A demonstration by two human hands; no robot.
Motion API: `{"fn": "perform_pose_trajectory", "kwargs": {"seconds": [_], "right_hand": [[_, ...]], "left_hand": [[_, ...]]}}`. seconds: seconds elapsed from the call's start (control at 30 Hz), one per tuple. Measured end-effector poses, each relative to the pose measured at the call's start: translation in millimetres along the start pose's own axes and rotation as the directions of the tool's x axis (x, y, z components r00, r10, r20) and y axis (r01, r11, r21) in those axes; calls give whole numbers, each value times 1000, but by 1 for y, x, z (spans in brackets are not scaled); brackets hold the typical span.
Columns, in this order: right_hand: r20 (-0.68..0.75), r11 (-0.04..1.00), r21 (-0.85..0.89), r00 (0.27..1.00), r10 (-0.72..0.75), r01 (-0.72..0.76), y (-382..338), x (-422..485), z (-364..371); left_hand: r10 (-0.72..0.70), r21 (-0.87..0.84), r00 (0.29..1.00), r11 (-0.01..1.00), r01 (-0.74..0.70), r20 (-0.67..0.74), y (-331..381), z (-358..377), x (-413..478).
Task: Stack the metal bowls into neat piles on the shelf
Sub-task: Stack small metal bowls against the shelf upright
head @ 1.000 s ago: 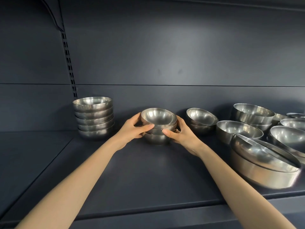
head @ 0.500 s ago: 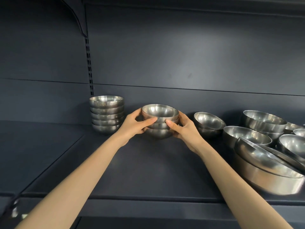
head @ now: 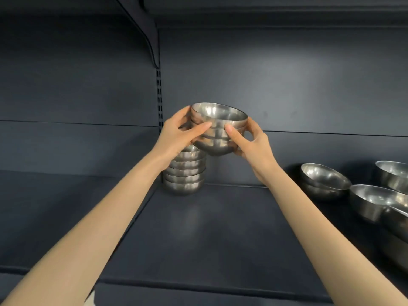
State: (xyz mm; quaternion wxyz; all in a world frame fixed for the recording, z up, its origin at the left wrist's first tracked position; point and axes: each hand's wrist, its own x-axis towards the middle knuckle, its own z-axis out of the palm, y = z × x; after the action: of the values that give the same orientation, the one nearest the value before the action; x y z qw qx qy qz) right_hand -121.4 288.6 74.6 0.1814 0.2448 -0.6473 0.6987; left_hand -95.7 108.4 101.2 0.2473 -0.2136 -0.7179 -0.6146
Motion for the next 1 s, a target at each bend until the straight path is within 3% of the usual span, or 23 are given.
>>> {"fn": "perform_pose_trajectory", "kwargs": {"seconds": [0.43,0.57,0.87,1.0], "right_hand": [[0,974,-221,999,-42,41,33,48,69],[-5,957,-291,1000,2,-3,52,49,68],[-10,957,-285,999,45,-46,67,45,72],[80,968,-251,996,51,-29,65,41,71]], "left_hand": [[-47,-14,997,999,48,63,-49,-70,35],[-57,61,995,997,52,78,-69,-72,38],[-82,56,994,995,78,79,-95,-76,39],[-116,72,980,992,106,159,-102,-78,35]]}}
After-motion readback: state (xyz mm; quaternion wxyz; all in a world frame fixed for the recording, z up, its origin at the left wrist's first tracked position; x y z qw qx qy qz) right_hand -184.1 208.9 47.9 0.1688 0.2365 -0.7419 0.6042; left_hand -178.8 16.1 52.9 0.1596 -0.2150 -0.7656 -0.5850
